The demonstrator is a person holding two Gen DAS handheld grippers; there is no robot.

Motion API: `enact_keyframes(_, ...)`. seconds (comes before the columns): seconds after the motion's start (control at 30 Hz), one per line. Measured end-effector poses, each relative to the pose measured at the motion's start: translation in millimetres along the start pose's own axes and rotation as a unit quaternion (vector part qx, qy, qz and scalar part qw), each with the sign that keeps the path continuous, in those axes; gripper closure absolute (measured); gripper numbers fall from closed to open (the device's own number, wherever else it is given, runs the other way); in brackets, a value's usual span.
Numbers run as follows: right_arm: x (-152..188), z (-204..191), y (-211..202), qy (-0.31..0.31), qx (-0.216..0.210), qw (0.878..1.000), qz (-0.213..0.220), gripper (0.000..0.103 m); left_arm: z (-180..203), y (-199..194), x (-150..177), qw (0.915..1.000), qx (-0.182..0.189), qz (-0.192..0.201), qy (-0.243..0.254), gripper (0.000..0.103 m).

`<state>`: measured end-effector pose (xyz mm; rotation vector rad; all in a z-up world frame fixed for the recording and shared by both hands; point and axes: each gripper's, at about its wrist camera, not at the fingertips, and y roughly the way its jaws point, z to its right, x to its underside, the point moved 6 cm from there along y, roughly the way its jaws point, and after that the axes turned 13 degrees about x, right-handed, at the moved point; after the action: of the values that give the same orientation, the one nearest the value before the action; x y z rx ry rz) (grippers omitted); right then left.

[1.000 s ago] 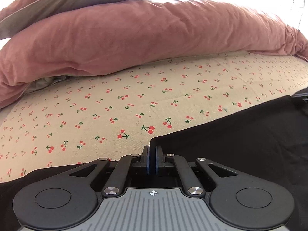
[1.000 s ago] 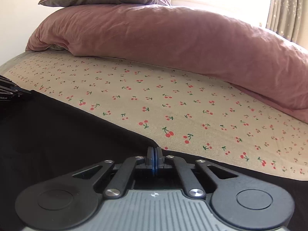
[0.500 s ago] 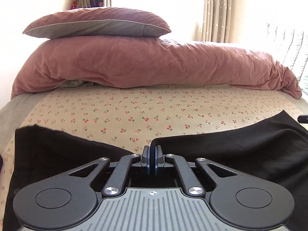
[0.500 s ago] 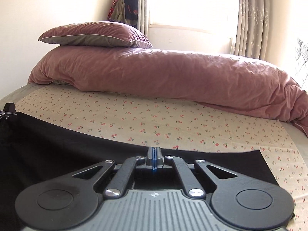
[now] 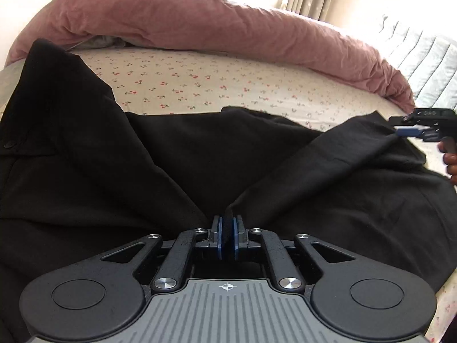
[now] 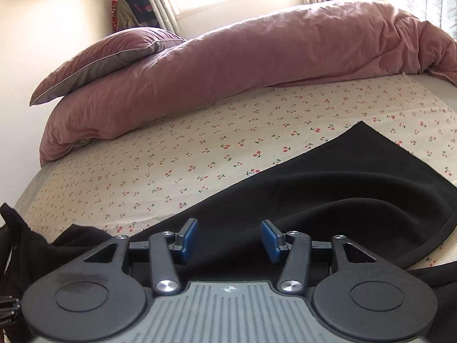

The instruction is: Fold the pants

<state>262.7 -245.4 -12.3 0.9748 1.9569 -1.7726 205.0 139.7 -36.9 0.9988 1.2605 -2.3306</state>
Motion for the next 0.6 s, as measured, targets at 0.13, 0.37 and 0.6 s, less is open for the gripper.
enact_keyframes(0.13, -11, -14, 36, 0.023, 0.029, 0.999, -0.021, 0.036, -10, -25, -12, 0.997, -0.005, 0.072, -0.029, 0.073)
enact_keyframes(0.37, -23, -38, 91, -0.002, 0.151, 0.988, -0.019, 0.035, -41, -25, -55, 0.9766, -0.096, 0.171, -0.087, 0.035)
enact_keyframes(0.6, -16, -51, 97, -0.074, 0.243, 0.967, 0.028, 0.092, -72, 4, -49, 0.9544, -0.24, 0.114, -0.135, 0.068)
